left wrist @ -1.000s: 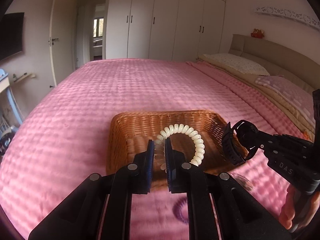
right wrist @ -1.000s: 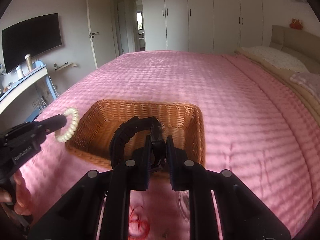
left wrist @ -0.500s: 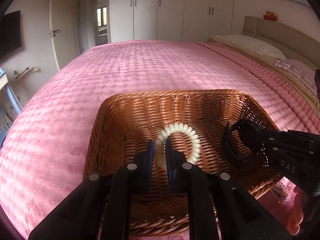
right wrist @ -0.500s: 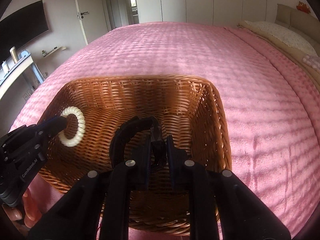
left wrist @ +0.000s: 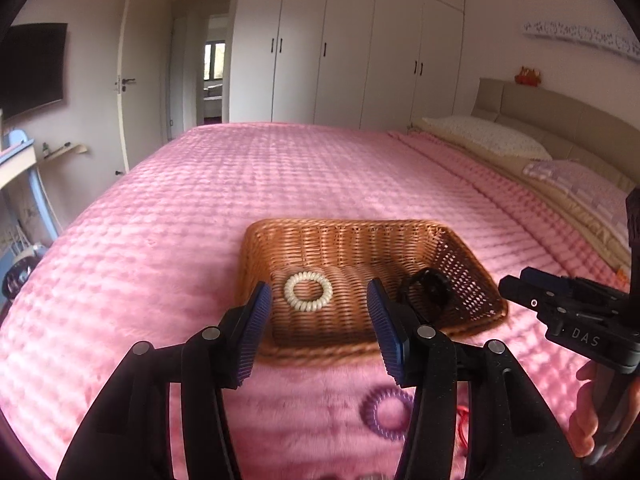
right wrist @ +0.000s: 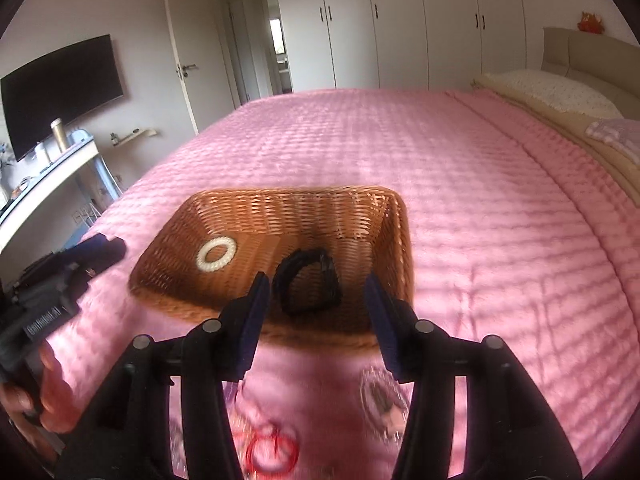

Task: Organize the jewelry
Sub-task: 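Lower both held items into the wicker basket and open both tools, then grasp the silver key-shaped hair clip with the left tool while the right tool grasps the red cord bracelet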

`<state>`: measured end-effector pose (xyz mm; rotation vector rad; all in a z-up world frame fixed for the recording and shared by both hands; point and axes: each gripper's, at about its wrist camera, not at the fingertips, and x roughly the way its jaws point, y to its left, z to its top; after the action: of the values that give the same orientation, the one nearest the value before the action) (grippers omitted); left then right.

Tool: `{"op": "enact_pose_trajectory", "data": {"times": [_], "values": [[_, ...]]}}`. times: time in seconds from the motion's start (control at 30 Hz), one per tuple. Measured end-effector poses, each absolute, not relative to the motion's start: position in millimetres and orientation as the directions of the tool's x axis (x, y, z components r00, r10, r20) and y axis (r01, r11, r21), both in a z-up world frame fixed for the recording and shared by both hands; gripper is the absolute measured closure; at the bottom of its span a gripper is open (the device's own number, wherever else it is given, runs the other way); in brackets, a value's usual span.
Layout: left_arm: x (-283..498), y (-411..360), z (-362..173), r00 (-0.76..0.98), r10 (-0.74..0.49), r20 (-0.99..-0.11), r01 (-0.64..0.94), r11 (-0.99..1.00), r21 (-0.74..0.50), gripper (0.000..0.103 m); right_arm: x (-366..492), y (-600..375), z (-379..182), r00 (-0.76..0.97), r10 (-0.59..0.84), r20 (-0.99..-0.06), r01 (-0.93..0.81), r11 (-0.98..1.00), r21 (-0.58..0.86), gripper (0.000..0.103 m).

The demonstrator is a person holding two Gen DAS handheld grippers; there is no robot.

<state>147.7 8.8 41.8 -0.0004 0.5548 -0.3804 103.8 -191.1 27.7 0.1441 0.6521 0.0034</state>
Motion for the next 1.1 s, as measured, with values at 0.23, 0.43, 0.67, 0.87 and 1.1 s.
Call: {"op": "enact_pose_trajectory", "data": {"times": [0.23, 0.43, 0.67, 0.87, 1.1], "values": [[99, 52, 35, 0.780, -0.385, -0.493, 0.333, 0.923, -0.193, 0.055, 53, -186, 11, 0.799, 0.058, -0.598, 0.038, 0.989, 0.146, 0.056], [71, 74, 13, 0.749, -0.409, -0.522, 0.325, 0.913, -0.248, 0.055, 29, -183, -11, 0.775, 0.077, -0.628, 0.037, 0.985, 0.166, 0.056], [67, 71, -16, 0.671, -0.415, -0.614, 0.337, 0.909, -0.246, 0.056, 17, -173, -31, 0.744, 0.091, -0.662, 0.018, 0.987, 0.157, 0.067], [79, 68, -46, 0.555, -0.454, -0.697, 0.305, 0.890, -0.338, 0.059, 14, -164, -49, 0.706, 0.113, -0.699, 0.002, 0.987, 0.161, 0.076], [99, 67, -64, 0.497, -0.475, -0.727, 0.230, 0.879, -0.417, 0.059, 27, -165, -56, 0.665, 0.156, -0.730, -0.009, 0.979, 0.201, 0.081]]}}
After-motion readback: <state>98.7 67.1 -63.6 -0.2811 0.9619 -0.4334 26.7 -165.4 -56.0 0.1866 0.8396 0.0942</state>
